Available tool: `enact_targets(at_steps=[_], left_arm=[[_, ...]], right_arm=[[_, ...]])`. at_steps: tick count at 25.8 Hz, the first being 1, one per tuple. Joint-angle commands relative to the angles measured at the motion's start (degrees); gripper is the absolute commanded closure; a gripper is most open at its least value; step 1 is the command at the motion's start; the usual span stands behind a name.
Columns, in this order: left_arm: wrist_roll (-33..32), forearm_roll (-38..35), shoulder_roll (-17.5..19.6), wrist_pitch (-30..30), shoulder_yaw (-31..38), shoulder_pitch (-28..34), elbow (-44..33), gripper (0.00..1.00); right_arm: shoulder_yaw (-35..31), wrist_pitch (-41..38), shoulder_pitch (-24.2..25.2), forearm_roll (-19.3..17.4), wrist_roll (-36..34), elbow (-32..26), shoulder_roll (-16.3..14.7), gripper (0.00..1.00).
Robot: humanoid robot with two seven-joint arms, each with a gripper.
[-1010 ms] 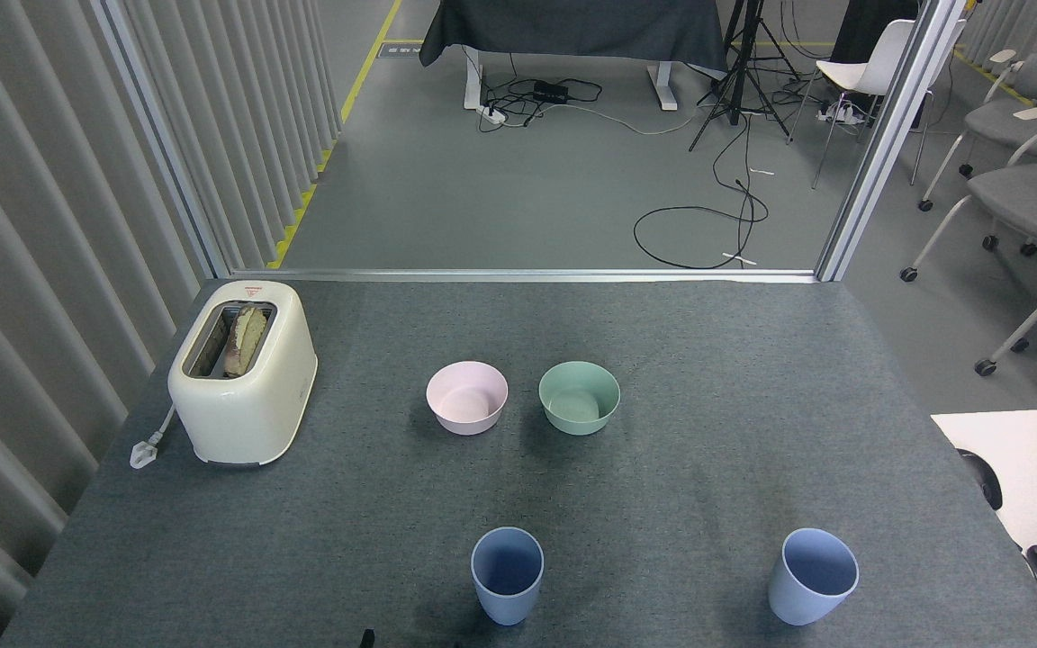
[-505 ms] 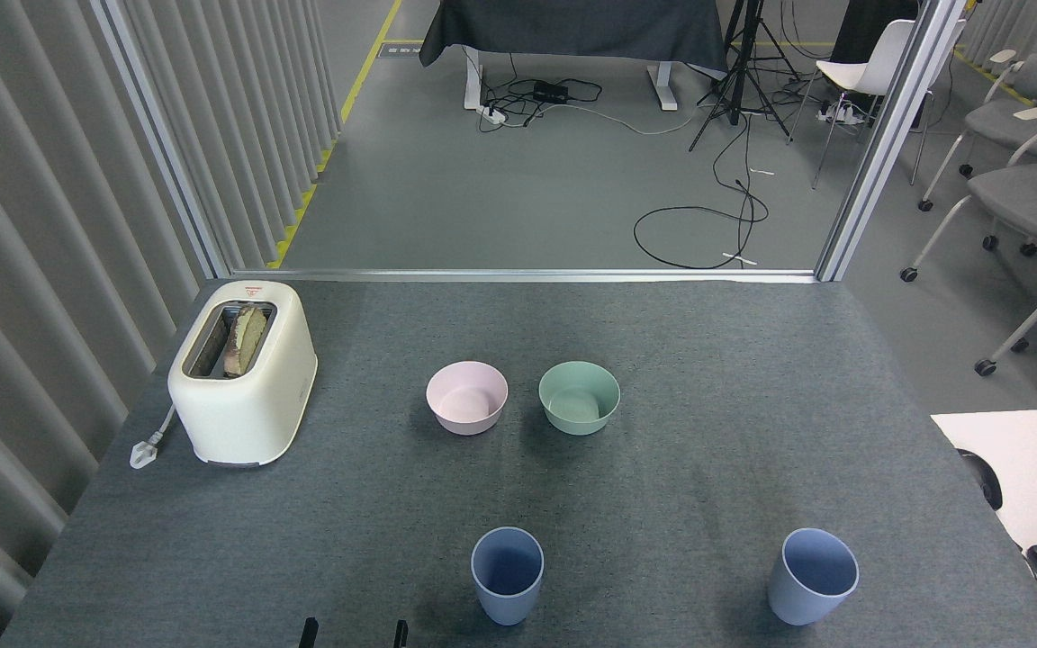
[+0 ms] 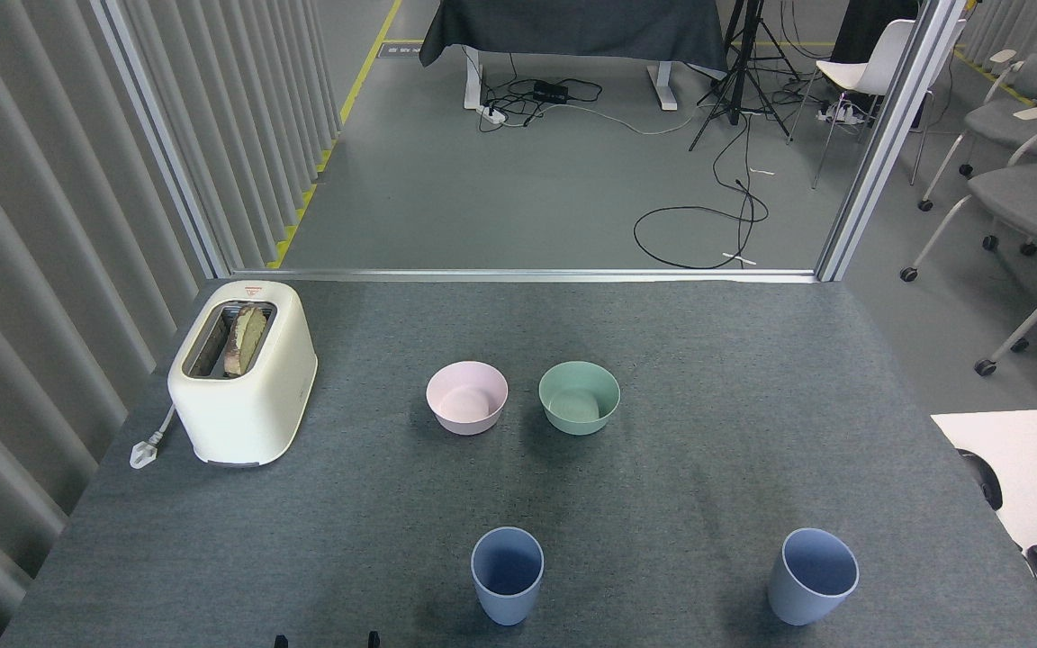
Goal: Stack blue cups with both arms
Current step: 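Move the right gripper toward the other blue cup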
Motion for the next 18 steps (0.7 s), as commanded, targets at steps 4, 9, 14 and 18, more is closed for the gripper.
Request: enact_targets(at_steps=[4, 9, 14, 18], left_arm=[[-0.34, 0.05, -0.19, 0.19, 0.09, 0.42, 0.0, 0.0], [-0.34, 0.05, -0.36, 0.19, 0.09, 0.86, 0.0, 0.0], [-0.42, -0.04, -0.27, 0.19, 0.53, 0.86, 0.09, 0.0], [-0.42, 0.05, -0.27, 0.19, 1.14, 0.86, 0.09, 0.0]], right_arm=[[-0.36, 0.08, -2.16, -0.22, -0.07, 0.79, -0.38, 0.0], [-3.88, -0.18, -3.48, -0.31, -0.07, 1.41, -1.26, 0.0], [-3.96, -0.27, -3.83, -0.4, -0.95, 2.02, -2.23, 0.0], [-3.96, -0.36, -5.24, -0.4, -1.21, 3.34, -2.67, 0.0]])
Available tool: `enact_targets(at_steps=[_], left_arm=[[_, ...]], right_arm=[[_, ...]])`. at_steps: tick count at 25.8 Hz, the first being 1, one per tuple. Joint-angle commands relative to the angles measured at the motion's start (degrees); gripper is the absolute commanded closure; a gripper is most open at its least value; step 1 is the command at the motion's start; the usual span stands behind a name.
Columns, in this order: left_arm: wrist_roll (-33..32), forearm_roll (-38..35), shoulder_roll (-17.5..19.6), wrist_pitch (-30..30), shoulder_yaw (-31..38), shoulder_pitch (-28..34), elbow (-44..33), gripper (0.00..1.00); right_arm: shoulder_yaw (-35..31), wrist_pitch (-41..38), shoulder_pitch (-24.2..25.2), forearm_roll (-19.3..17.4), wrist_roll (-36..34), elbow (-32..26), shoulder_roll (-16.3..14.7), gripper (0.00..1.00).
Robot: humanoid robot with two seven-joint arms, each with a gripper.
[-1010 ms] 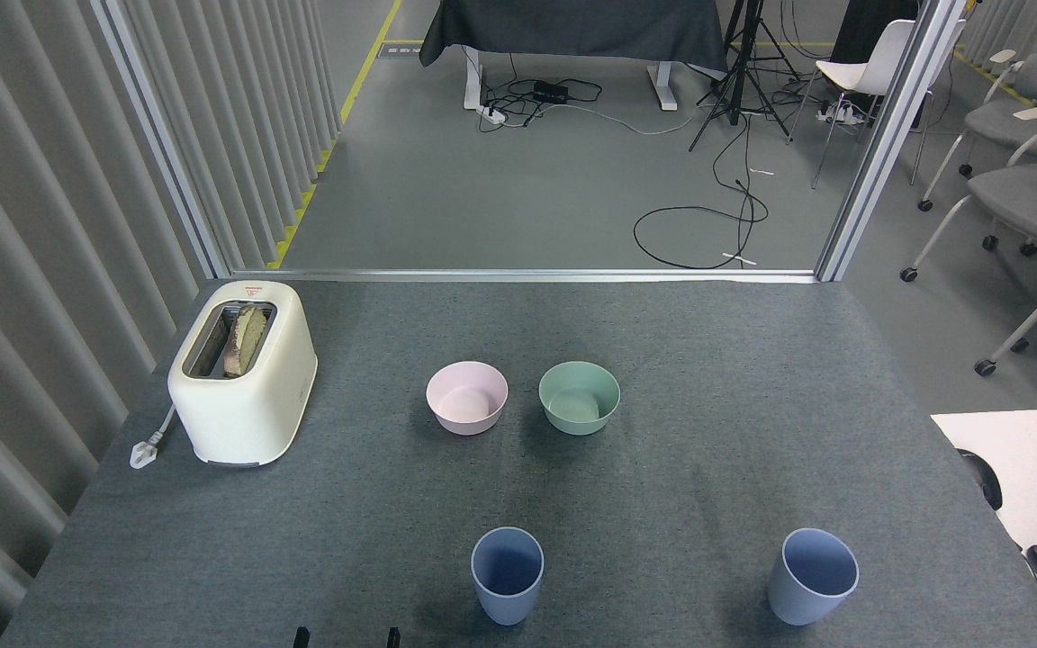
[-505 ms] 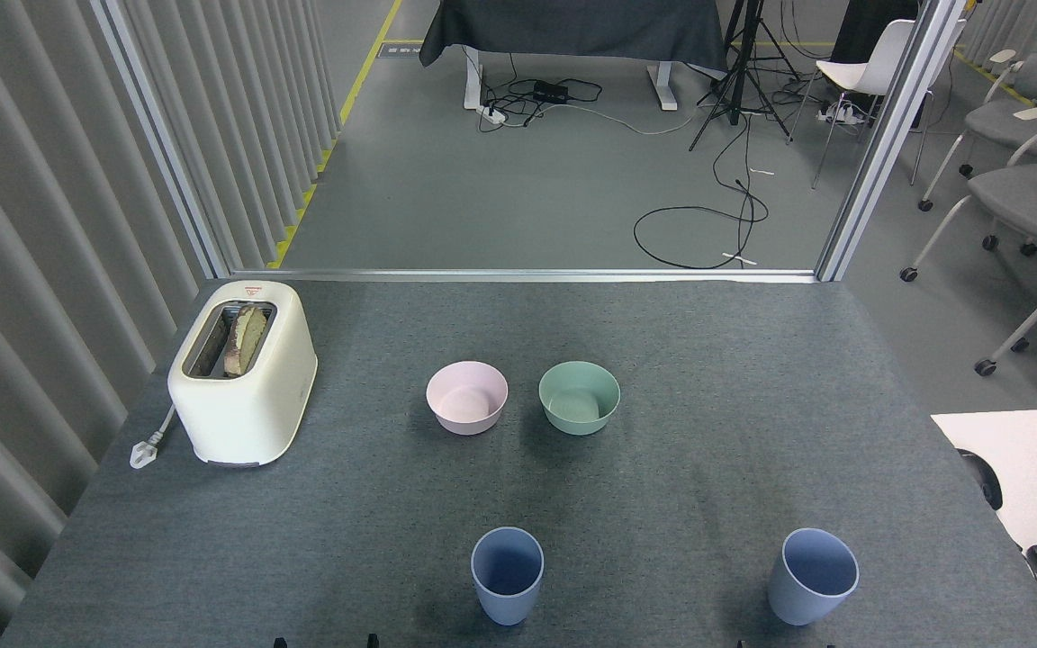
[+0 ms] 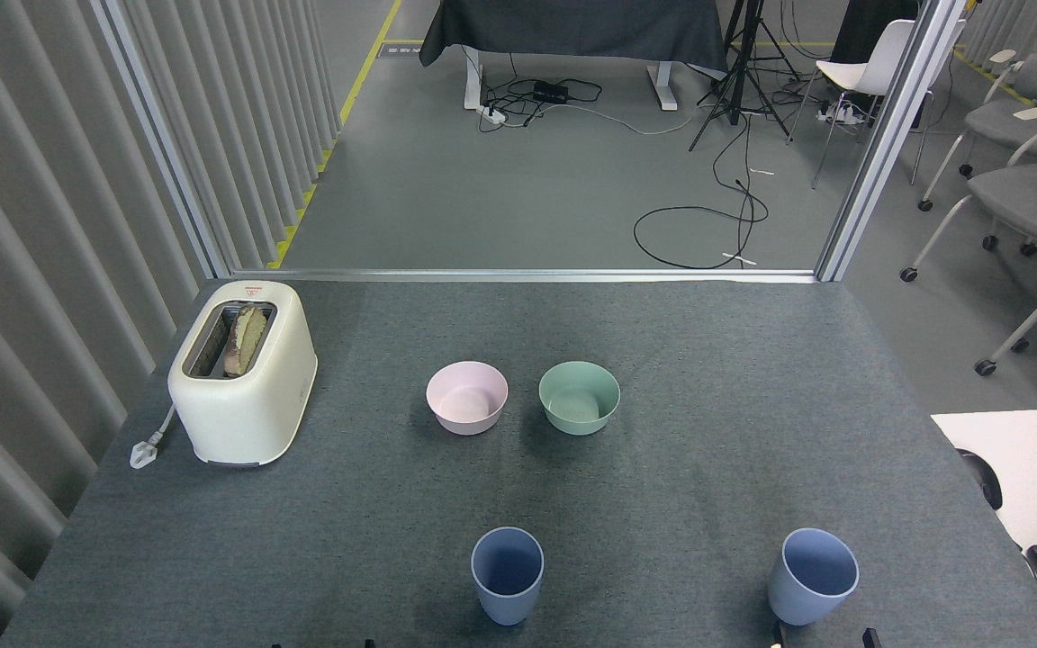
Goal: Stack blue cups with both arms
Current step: 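Move the right gripper toward the other blue cup, then grasp the second blue cup with the right gripper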
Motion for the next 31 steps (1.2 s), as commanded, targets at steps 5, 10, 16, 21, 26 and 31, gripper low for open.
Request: enact_targets(at_steps=[5, 10, 16, 21, 26, 31], left_arm=[[0.0, 1.19, -0.08, 0.08, 0.56, 0.01, 0.02, 0.0], [0.0, 1.37, -0.16, 0.43, 0.56, 0.1, 0.02, 0.0], [0.0, 1.37, -0.08, 0.52, 0.56, 0.1, 0.02, 0.0], [0.0, 1.37, -0.08, 0.52, 0.56, 0.1, 0.02, 0.0], [0.0, 1.37, -0.08, 0.52, 0.56, 0.1, -0.07, 0.0], [0.0, 1.37, -0.16, 0.6, 0.56, 0.19, 0.02, 0.0]], right_arm=[[-0.05, -0.3, -2.95, 0.07, -0.22, 2.89, -0.46, 0.0], [0.04, -0.38, -4.18, -0.02, -0.13, 3.86, -0.46, 0.0], [0.04, -0.47, -5.32, -0.02, -0.04, 4.48, -0.98, 0.0], [0.22, -0.47, -7.7, -0.02, 0.04, 6.23, -1.42, 0.0], [0.66, -0.56, -10.07, -0.02, 0.13, 8.34, -2.57, 0.0], [0.92, -1.53, -10.95, 0.07, 0.13, 9.13, -2.48, 0.01]])
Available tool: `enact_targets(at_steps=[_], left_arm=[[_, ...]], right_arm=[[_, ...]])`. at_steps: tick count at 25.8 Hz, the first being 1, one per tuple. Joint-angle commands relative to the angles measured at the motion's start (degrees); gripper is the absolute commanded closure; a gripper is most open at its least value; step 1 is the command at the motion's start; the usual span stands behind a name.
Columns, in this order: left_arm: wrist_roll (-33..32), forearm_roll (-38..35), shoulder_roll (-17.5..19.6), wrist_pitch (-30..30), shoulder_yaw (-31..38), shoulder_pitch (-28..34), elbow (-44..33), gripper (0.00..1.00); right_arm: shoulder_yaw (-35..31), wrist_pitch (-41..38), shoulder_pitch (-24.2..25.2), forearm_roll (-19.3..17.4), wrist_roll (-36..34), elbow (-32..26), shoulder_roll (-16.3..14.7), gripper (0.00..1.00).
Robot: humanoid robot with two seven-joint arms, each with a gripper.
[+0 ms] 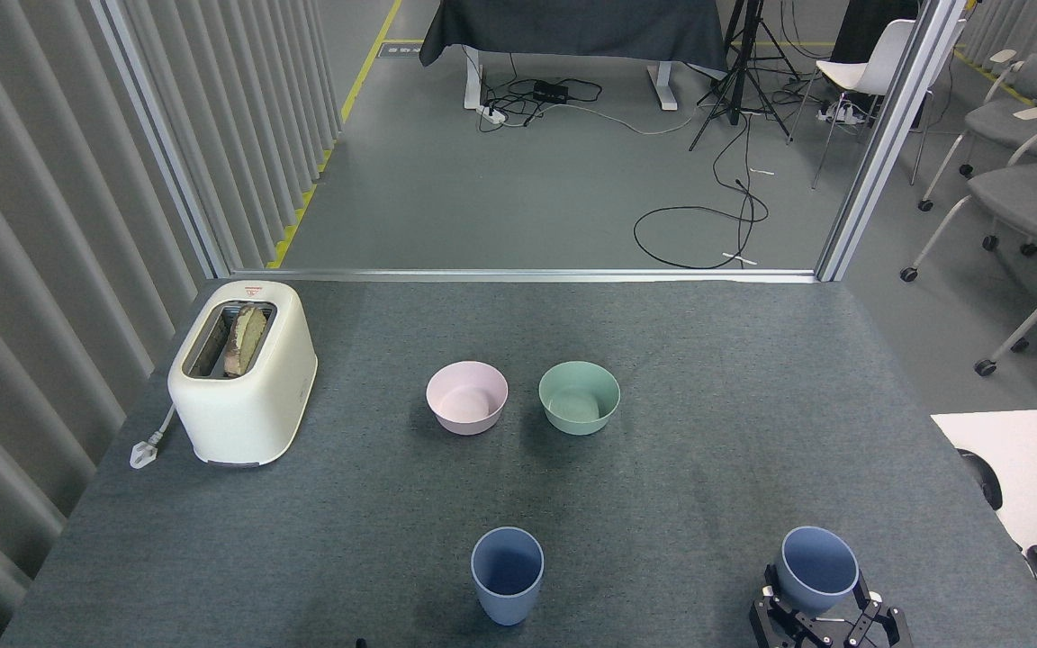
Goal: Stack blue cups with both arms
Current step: 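Grasp the second blue cup with the right gripper, then lift the held cup and carry it over the first blue cup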
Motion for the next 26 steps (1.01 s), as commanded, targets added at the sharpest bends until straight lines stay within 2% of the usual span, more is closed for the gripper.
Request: enact_targets(at_steps=[1, 4, 7, 11, 14, 16, 19, 22, 26], left_arm=[[0.02, 0.0, -0.02, 0.06, 0.0, 0.12, 0.02, 0.0], [0.02, 0.0, -0.02, 0.06, 0.0, 0.12, -0.07, 0.0], [0.02, 0.0, -0.02, 0.06, 0.0, 0.12, -0.07, 0.0], [0.02, 0.0, 0.07, 0.06, 0.0, 0.2, -0.16, 0.0], [0.02, 0.0, -0.02, 0.06, 0.0, 0.29, -0.16, 0.0], [0.02, 0.0, -0.02, 0.06, 0.0, 0.47, -0.16, 0.0], [0.02, 0.0, -0.11, -0.03, 0.0, 0.55, -0.16, 0.0], [0.02, 0.0, -0.11, -0.03, -0.09, 0.55, -0.16, 0.0], [-0.33, -0.09, -0.02, 0.06, -0.09, 0.38, -0.07, 0.0]], right_arm=[[0.19, -0.4, -0.51, 0.08, 0.13, 0.46, 0.04, 0.04], [1.24, -0.4, -0.42, 0.44, 0.13, 0.64, 0.04, 0.27], [1.68, -0.4, -0.33, 0.35, 0.13, 0.29, 0.13, 0.34], [1.86, -0.23, -0.94, 0.26, 2.06, -3.93, 0.57, 0.34], [4.06, -0.14, -6.75, 0.87, 7.51, -6.04, 1.54, 0.34], [9.33, 0.3, -10.61, 2.89, 9.53, -6.04, 2.94, 0.34], [15.83, 0.48, -15.27, 8.26, 11.55, -6.04, 6.19, 0.33], [21.72, 0.12, -15.71, 10.1, 11.82, -6.39, 9.27, 0.31], [26.82, -0.58, -13.08, 10.1, 11.47, -10.26, 9.53, 0.3]])
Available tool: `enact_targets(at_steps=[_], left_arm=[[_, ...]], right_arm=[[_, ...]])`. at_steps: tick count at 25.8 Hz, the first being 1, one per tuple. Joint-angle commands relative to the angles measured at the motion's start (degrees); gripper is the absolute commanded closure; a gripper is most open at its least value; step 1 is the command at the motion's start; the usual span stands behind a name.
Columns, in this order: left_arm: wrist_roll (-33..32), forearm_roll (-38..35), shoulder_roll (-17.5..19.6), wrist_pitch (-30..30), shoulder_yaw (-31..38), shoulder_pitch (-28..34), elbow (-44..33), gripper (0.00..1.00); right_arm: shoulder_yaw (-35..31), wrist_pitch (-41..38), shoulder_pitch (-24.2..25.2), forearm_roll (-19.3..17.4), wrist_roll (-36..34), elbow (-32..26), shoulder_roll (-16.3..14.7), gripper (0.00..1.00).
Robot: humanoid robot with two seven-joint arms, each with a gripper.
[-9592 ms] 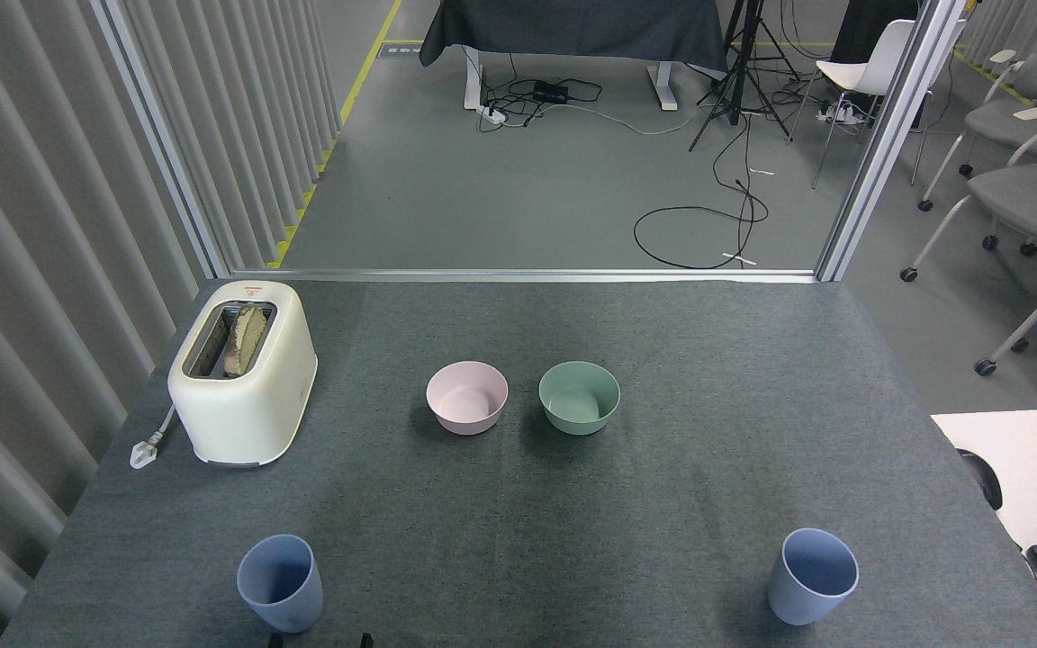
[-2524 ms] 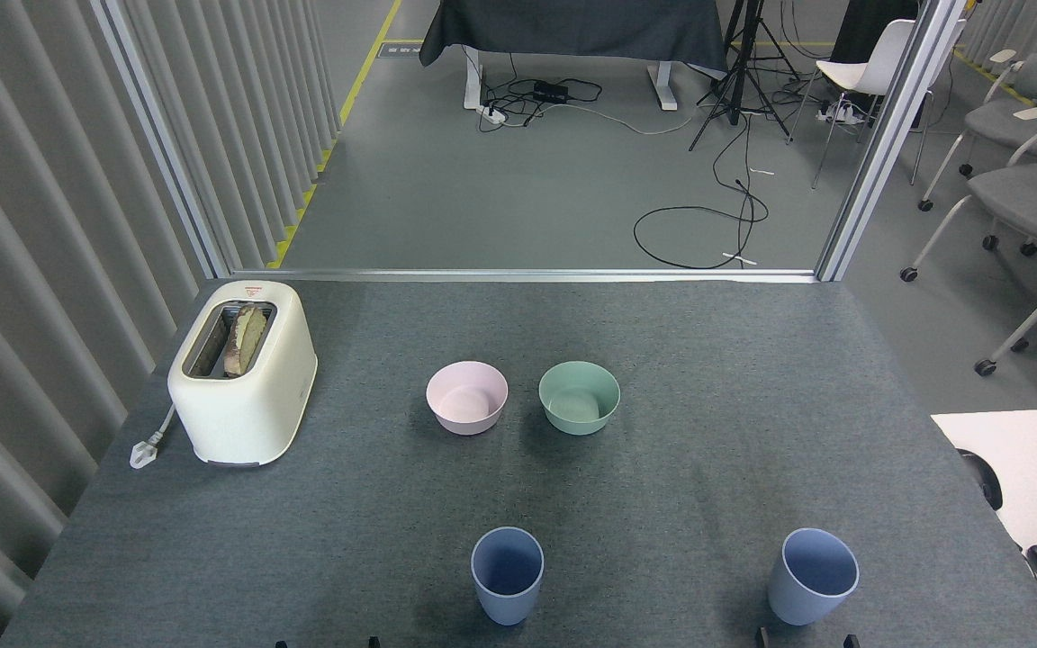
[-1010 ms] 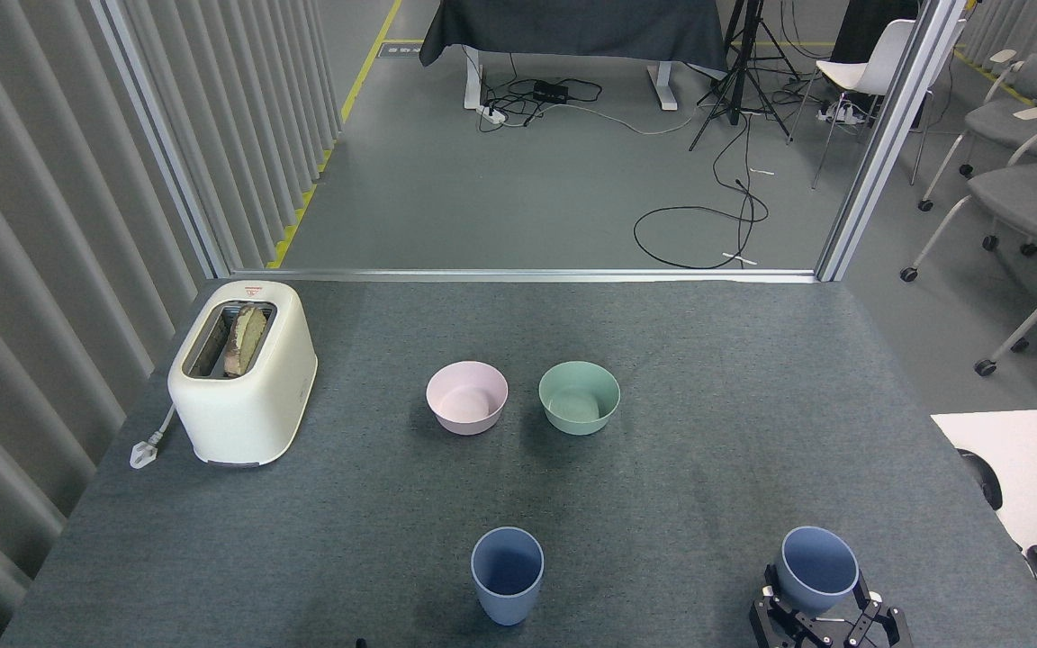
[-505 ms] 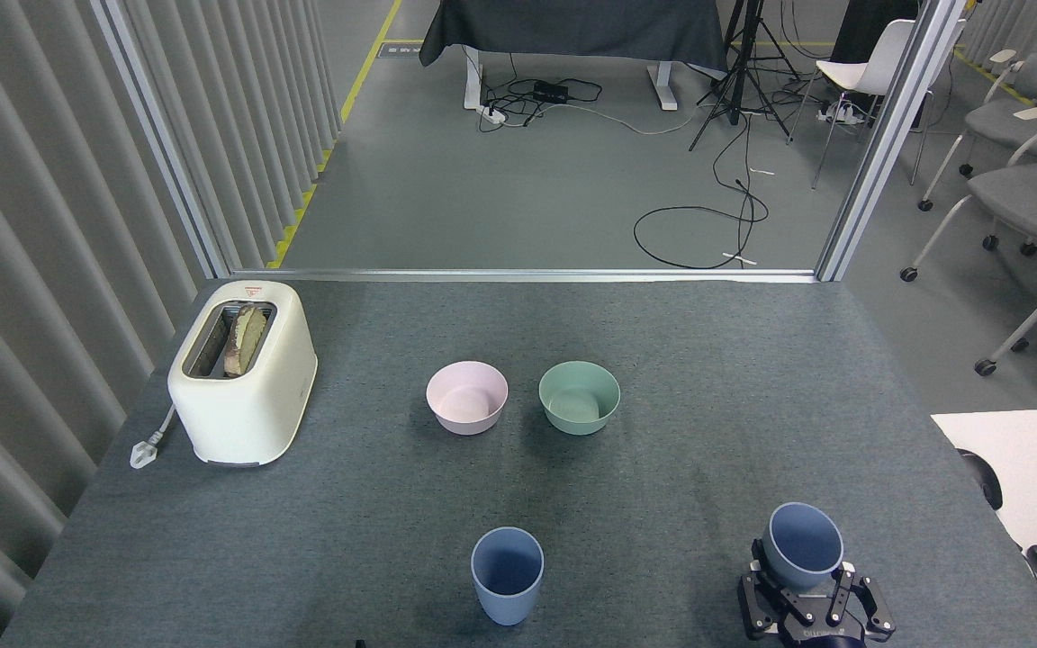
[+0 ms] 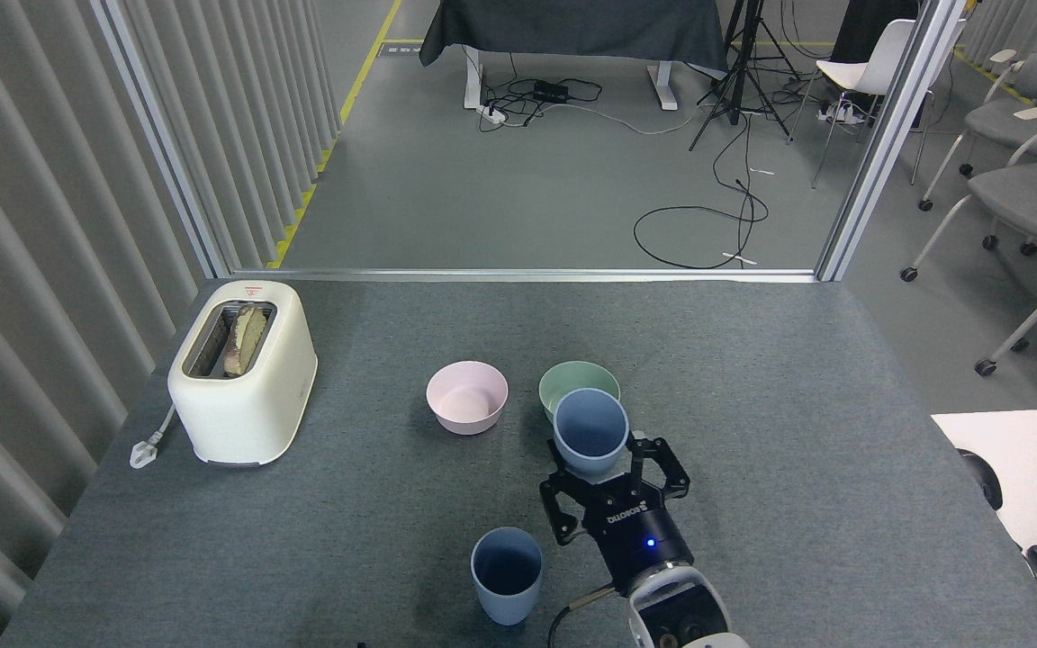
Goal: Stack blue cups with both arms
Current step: 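Lift the held cup and carry it over the first blue cup, then lower the held cup into the first blue cup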
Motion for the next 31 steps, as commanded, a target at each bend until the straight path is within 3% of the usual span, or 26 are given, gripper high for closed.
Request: enact_targets(at_steps=[1, 9, 13, 31], left_arm=[[-0.62, -0.07, 0.08, 0.01, -0.01, -0.1, 0.09, 0.0], [-2.56, -0.25, 0.34, 2.56, -0.01, -0.45, 0.0, 0.0], [-2.56, -0.16, 0.25, 2.56, -0.01, -0.54, 0.0, 0.0], [-2.47, -0.07, 0.08, 2.74, 0.08, -0.63, 0.09, 0.0]], right_arm=[[5.08, -1.04, 2.33, 0.59, -0.05, -3.44, 0.7, 0.3], [6.57, -1.39, 7.87, 1.29, -0.13, -4.76, 1.67, 0.28], [6.66, -2.18, 10.33, 1.29, -0.22, -5.99, 3.6, 0.28], [7.45, -2.44, 13.05, 1.38, -0.31, -5.55, 4.04, 0.27]])
